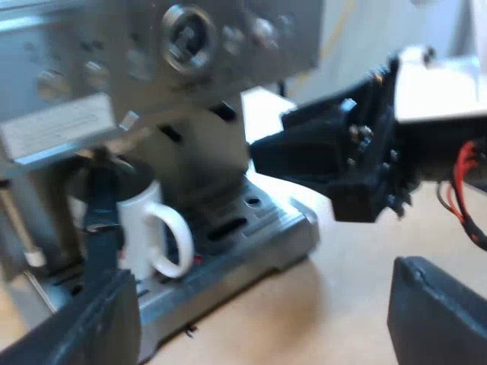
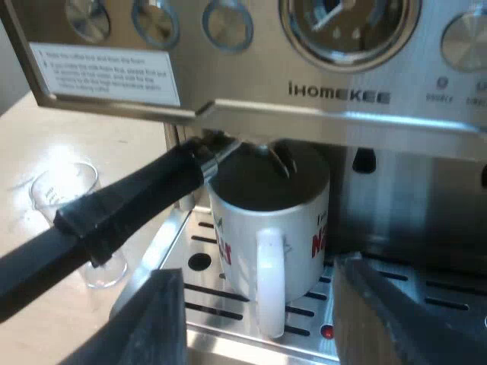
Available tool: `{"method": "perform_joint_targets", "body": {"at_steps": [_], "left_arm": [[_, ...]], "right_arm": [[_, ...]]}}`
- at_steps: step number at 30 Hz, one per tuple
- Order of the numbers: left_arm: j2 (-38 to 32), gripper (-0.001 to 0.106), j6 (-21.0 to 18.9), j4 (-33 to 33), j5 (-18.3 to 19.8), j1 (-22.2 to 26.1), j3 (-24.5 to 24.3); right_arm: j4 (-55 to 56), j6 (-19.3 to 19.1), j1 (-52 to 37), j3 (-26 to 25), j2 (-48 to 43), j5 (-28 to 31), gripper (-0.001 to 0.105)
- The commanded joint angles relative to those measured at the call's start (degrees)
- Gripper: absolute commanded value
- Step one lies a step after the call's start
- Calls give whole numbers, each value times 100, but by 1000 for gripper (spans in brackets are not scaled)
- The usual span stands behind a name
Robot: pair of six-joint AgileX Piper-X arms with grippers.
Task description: Place mug into machine
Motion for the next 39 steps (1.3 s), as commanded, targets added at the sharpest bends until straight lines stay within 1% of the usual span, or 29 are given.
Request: {"method": "perform_joint_targets", "body": {"at_steps": [1, 4, 6, 7, 8, 9, 10, 11, 12, 13, 19, 20, 22, 26, 31, 39], "left_arm": [[-215, 68, -94, -24, -249, -15, -51], [-238, 68, -94, -24, -320, -15, -51], [-238, 68, -94, -24, -369, -15, -51], [-238, 68, -94, -36, -410, -15, -51], [-238, 68, -94, -42, -426, -15, -51], [-238, 68, -94, -63, -446, -15, -51], [-238, 68, -94, -97, -451, -15, -51], [-238, 68, -94, -112, -450, -15, -51], [-238, 68, -94, -152, -450, -15, -51], [-226, 68, -94, -176, -468, -15, -51], [-112, 68, -174, -182, -487, -15, -51], [-95, 68, -174, -196, -487, -15, -51], [-8, 68, -174, -286, -487, -15, -51], [163, 68, -174, -570, -407, -15, -51], [362, 68, -174, -723, -396, -15, -51], [400, 68, -174, -738, -342, -15, -51]], "right_arm": [[-158, -100, 8, -10, -89, 36, 47], [-288, -156, 8, -10, -89, 25, 47], [-396, -432, 8, -10, -89, 12, 45], [-451, -631, 8, -10, -89, -38, 41], [-488, -769, 8, -10, -89, -124, 37], [-579, -928, 8, -10, -89, -233, 29], [-691, -1132, 8, -10, -89, -375, 18], [-719, -1210, 8, -10, -89, -451, 12], [-821, -1293, 8, -10, -89, -538, 2], [-939, -1301, 8, -10, -89, -527, 0], [-1338, -1299, -227, -10, -89, -529, 0], [-1366, -1299, -254, -10, -89, -566, 0], [-1416, -1299, -368, -25, -89, -868, 0], [-1413, -1299, -434, -118, -7, -957, 0], [-1413, -1299, -453, -426, 338, -957, 0], [-1413, -1299, -566, -939, 884, -867, 0]]}}
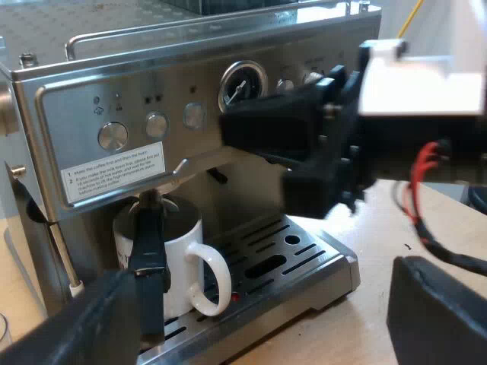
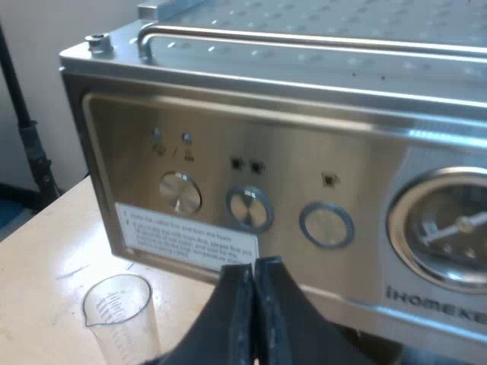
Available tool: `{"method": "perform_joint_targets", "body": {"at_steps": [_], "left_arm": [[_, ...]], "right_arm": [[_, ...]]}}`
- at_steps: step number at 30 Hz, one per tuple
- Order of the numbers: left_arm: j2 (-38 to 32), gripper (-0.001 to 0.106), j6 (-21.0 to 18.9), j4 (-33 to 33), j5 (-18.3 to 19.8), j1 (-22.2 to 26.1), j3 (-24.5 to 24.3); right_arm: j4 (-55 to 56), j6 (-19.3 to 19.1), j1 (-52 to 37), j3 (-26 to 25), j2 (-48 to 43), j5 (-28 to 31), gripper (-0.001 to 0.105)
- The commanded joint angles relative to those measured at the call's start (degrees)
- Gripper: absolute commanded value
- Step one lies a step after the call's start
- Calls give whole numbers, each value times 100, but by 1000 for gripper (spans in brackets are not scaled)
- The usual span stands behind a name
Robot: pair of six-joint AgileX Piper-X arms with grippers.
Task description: Place mug into machine
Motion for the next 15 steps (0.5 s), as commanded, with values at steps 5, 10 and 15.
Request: {"method": "perform_joint_targets", "body": {"at_steps": [5, 10, 15], "left_arm": [[13, 68, -91, -99, 76, -15, -38], [13, 68, -91, -99, 114, -15, -38], [13, 68, -91, -99, 114, -15, -38]], "right_arm": [[-74, -79, -132, -328, 269, -20, 0], [14, -61, -262, -328, 300, -20, 0], [14, -32, -405, -328, 300, -20, 0]]}}
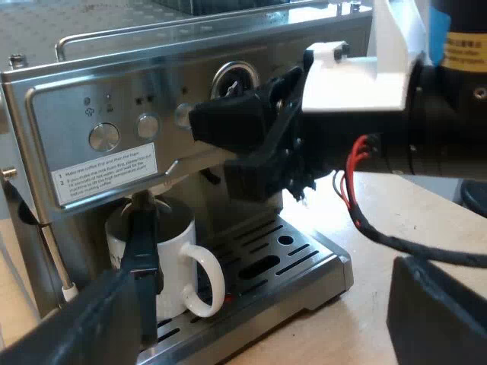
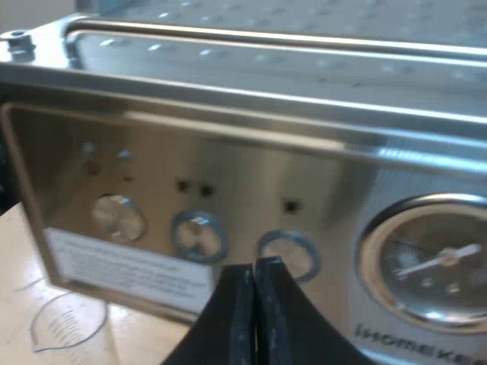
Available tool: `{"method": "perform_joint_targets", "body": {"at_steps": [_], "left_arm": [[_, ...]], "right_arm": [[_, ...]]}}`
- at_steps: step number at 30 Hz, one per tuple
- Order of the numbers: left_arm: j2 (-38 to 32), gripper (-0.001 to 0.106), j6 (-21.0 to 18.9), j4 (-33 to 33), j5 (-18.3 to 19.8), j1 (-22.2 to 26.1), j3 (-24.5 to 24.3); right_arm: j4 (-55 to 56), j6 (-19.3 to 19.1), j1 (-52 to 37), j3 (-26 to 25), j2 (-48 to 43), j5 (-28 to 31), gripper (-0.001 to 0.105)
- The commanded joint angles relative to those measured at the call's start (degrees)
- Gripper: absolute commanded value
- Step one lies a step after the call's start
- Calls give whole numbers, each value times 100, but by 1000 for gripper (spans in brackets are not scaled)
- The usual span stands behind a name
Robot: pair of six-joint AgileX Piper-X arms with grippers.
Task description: Place mug into machine
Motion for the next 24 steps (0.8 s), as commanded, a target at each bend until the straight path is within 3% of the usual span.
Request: {"method": "perform_joint_targets", "body": {"at_steps": [1, 7, 24], "left_arm": [[13, 68, -91, -99, 43, -15, -38], [13, 68, -91, -99, 43, -15, -38], [13, 68, -91, -99, 43, -15, -38]], "right_arm": [[-25, -28, -115, -62, -25, -27, 0], [15, -28, -157, -62, -25, -307, 0], [-62, -28, -157, -62, 139, -318, 0]]}}
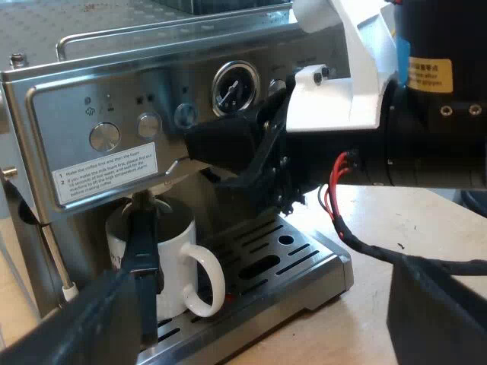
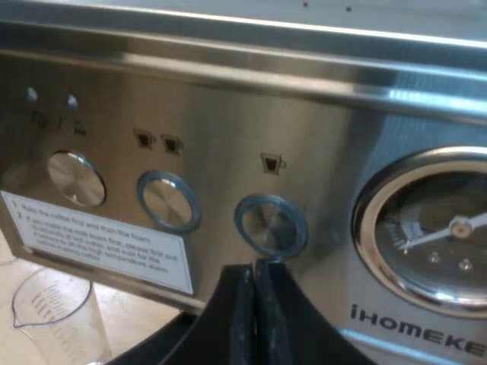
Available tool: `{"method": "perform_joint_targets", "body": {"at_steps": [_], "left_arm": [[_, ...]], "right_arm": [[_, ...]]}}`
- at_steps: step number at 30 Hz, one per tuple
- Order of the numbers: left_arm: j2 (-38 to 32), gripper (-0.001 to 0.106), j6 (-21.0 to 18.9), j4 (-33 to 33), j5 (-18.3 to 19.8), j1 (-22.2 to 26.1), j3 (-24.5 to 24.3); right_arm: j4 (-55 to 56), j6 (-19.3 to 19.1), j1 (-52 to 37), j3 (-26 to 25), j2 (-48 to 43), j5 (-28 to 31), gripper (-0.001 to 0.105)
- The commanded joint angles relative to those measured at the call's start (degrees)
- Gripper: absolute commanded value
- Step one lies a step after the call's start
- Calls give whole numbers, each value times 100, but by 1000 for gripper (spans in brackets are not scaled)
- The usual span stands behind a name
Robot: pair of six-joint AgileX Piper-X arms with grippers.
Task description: Place mug into machine
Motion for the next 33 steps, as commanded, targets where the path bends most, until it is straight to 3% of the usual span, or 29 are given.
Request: {"method": "perform_joint_targets", "body": {"at_steps": [1, 21, 33], "left_arm": [[13, 68, -91, -99, 43, -15, -38], [13, 68, -91, -99, 43, -15, -38], [13, 68, -91, -99, 84, -15, -38]], "right_arm": [[-159, -48, -19, -62, -38, -1, 0], [-218, -10, -200, -62, -38, 18, 0], [-466, -10, -200, -196, 179, 327, 0]]}}
